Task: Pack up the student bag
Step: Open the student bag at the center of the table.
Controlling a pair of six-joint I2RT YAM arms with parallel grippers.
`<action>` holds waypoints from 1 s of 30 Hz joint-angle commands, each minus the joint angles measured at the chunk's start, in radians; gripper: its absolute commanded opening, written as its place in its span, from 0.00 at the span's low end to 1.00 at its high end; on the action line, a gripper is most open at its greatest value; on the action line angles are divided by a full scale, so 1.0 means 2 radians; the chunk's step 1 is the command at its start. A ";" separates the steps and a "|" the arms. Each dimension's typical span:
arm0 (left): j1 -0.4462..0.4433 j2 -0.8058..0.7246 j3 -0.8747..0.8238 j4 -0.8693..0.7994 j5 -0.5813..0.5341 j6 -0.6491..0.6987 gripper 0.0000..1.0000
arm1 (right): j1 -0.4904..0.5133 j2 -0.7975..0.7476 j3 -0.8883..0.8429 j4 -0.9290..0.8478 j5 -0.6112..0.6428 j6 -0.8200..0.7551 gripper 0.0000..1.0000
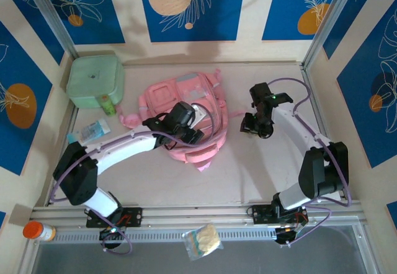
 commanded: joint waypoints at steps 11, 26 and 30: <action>0.024 0.056 0.031 -0.003 -0.017 0.100 0.71 | 0.058 -0.017 -0.003 -0.035 -0.010 0.023 0.44; 0.048 0.057 0.020 0.008 0.040 0.102 0.50 | 0.074 -0.015 -0.003 -0.032 -0.014 0.028 0.45; 0.045 0.063 0.000 0.033 0.047 0.110 0.61 | 0.074 -0.014 -0.002 -0.032 -0.011 0.028 0.45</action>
